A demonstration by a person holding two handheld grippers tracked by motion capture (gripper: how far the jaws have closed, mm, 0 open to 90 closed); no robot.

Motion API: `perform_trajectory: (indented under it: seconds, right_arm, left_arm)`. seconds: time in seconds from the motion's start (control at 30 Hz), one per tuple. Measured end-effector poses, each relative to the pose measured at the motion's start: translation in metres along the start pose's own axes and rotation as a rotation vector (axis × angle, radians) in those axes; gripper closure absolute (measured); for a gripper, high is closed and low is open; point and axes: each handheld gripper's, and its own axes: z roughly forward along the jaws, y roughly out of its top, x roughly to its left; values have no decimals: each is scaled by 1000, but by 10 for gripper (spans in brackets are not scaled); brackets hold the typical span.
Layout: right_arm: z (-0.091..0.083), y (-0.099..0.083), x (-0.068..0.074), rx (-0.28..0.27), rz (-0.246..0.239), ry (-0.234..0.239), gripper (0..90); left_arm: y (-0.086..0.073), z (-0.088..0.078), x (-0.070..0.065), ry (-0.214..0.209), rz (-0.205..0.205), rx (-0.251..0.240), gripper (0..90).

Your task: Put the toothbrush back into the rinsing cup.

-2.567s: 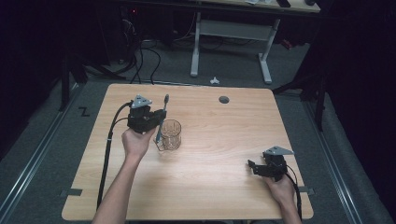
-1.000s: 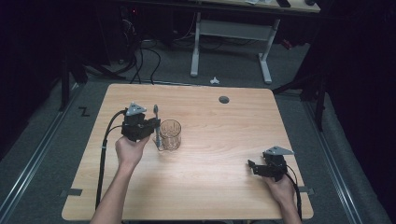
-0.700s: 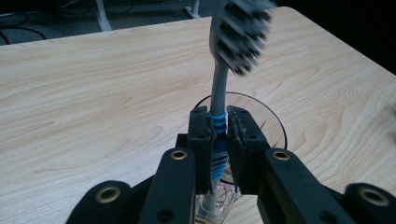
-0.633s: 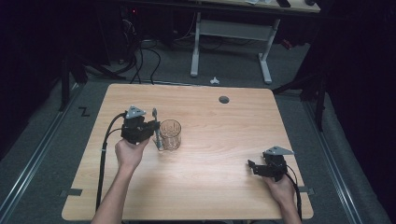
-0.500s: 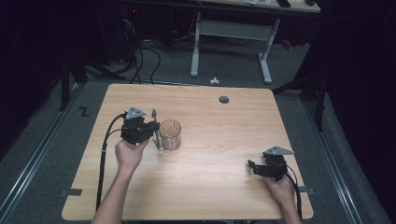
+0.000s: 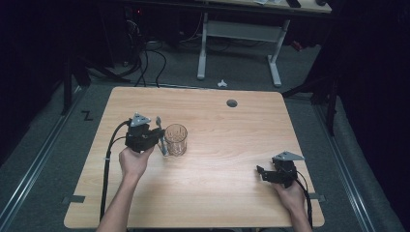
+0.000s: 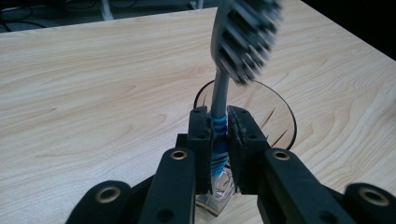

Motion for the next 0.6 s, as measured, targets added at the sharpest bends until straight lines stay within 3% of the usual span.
perform_trajectory:
  seconds: [0.6]
  right_arm:
    - [0,0,0,0,0,0,221]
  left_arm:
    - [-4,5,-3,9,11,20,797]
